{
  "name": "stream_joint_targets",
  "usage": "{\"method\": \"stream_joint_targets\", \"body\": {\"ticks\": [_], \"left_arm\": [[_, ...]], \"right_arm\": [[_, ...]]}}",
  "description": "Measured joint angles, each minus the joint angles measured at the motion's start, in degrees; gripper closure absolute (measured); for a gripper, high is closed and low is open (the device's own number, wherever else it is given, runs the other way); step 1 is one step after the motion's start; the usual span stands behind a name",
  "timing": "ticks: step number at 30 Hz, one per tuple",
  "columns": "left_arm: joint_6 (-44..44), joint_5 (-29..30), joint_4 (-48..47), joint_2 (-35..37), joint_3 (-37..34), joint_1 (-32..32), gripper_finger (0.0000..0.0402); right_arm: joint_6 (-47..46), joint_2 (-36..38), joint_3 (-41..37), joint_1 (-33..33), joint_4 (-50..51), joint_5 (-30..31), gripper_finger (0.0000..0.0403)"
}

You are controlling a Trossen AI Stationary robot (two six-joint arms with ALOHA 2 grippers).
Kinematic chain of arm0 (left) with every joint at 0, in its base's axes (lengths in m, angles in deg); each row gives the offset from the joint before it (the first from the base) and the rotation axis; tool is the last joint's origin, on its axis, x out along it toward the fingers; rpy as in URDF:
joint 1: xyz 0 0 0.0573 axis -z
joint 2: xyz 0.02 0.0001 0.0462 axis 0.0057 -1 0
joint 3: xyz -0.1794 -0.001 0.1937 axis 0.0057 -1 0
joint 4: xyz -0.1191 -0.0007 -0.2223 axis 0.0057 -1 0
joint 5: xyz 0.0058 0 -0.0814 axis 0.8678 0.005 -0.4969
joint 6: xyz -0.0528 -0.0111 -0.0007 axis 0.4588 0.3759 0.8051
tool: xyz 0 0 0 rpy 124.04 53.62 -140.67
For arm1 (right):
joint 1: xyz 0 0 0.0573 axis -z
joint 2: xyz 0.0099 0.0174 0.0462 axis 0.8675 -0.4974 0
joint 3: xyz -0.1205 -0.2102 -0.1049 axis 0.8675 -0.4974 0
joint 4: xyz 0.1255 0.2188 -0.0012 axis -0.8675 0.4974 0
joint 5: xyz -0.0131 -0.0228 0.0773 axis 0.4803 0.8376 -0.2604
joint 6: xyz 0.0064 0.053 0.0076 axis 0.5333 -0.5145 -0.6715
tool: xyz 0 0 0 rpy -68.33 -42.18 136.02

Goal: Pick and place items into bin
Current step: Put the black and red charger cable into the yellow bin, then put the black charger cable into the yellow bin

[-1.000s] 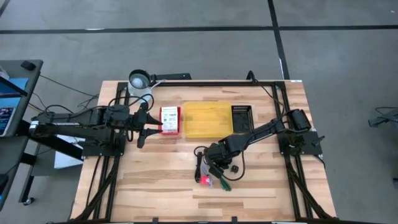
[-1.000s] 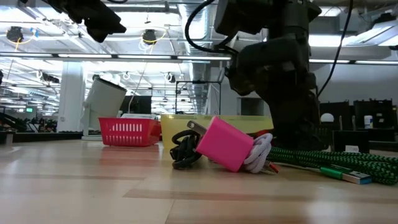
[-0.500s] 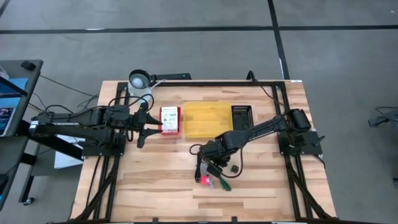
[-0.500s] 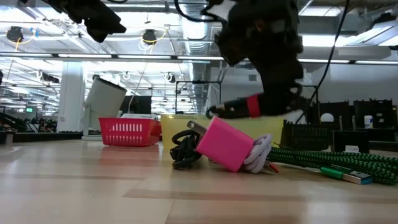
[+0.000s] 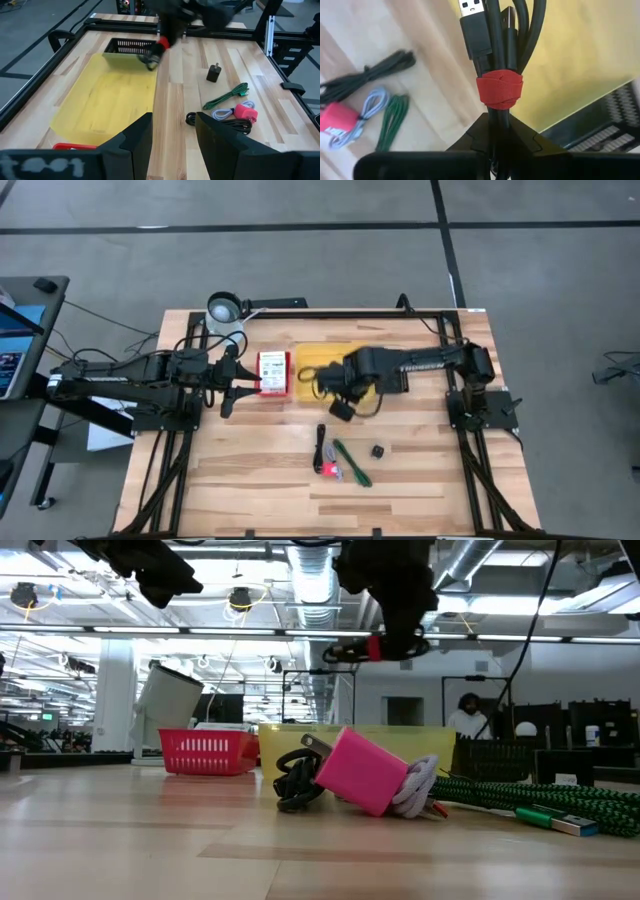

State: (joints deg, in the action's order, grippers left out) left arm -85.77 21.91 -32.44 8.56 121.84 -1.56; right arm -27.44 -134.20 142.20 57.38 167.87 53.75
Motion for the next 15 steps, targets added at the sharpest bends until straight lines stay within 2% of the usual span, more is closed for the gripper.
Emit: {"method": "stream_joint_targets", "body": {"ticks": [3, 7, 15], "left_arm": [[0.0, 0.0, -0.2, 0.0, 0.0, 0.0, 0.0263], [0.0, 0.0, -0.5, 0.0, 0.0, 0.0, 0.0263], [0.0, 0.0, -0.8, 0.0, 0.0, 0.0, 0.0263]], "right_arm": [[4.3, 0.0, 1.7, 3.3, 0.4, -0.1, 0.0367], [10.1, 0.0, 2.0, 7.4, 0.6, -0.2, 0.033], [12.3, 0.0, 2.0, 14.0, 1.5, -0.2, 0.0293]]}}
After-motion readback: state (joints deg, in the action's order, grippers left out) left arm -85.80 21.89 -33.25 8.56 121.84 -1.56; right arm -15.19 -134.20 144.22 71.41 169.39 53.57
